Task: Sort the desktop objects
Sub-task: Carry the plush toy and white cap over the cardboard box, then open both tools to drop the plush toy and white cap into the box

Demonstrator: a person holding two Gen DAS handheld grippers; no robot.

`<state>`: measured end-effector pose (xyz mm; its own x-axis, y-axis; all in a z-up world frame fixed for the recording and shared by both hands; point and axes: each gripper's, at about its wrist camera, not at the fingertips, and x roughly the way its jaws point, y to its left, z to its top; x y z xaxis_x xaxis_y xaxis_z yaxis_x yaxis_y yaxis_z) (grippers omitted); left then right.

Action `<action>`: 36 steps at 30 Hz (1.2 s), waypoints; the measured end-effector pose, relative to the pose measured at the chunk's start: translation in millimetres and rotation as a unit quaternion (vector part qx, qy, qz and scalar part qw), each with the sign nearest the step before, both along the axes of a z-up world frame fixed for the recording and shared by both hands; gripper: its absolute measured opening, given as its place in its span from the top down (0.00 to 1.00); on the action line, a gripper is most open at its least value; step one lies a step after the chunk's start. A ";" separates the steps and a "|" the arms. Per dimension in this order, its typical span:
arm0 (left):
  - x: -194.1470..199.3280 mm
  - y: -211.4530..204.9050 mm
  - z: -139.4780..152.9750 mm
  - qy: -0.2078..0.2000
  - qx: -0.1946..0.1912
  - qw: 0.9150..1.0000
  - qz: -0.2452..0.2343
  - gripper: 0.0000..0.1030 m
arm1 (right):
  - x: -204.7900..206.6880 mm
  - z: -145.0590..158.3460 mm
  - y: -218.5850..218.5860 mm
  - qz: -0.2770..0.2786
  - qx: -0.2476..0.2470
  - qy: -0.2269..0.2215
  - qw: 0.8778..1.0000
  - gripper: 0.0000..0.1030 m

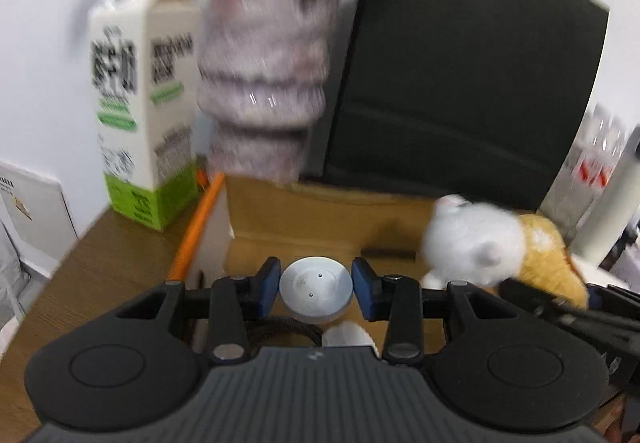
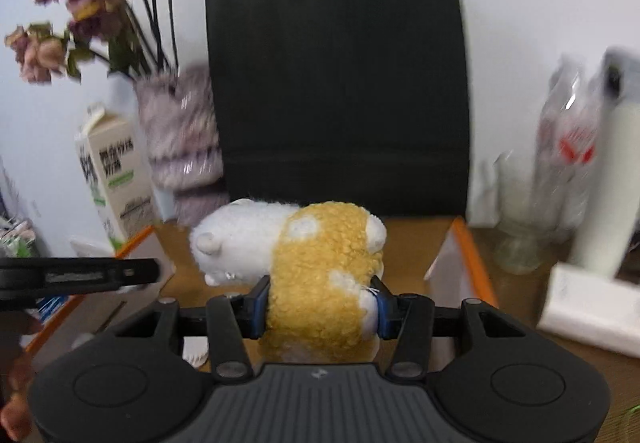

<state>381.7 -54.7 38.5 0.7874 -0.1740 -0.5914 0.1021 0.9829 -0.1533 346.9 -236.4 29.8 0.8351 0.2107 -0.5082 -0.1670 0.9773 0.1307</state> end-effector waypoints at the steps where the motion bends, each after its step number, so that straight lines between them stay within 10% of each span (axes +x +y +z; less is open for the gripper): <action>1: 1.3 -0.9 -2.3 0.005 0.001 1.000 -0.002 0.61 | 0.6 -3.5 2.6 0.001 -0.011 0.004 1.000 0.54; 14: 3.2 -2.9 -8.8 0.024 0.015 1.000 0.006 0.54 | -3.1 -6.0 10.6 0.007 -0.037 0.022 0.999 0.38; 17: -1.2 -2.1 -5.4 0.016 0.014 1.000 0.007 0.42 | -7.0 -2.8 8.5 0.008 -0.033 0.021 0.999 0.18; 21: -12.7 -3.7 4.6 -0.008 0.015 1.000 0.007 0.00 | -11.8 3.0 3.9 0.010 -0.022 0.015 1.000 0.04; 36: -65.9 -0.4 40.3 -0.071 0.020 0.997 -0.006 0.00 | -46.5 29.0 -1.8 0.003 -0.020 -0.004 1.000 0.00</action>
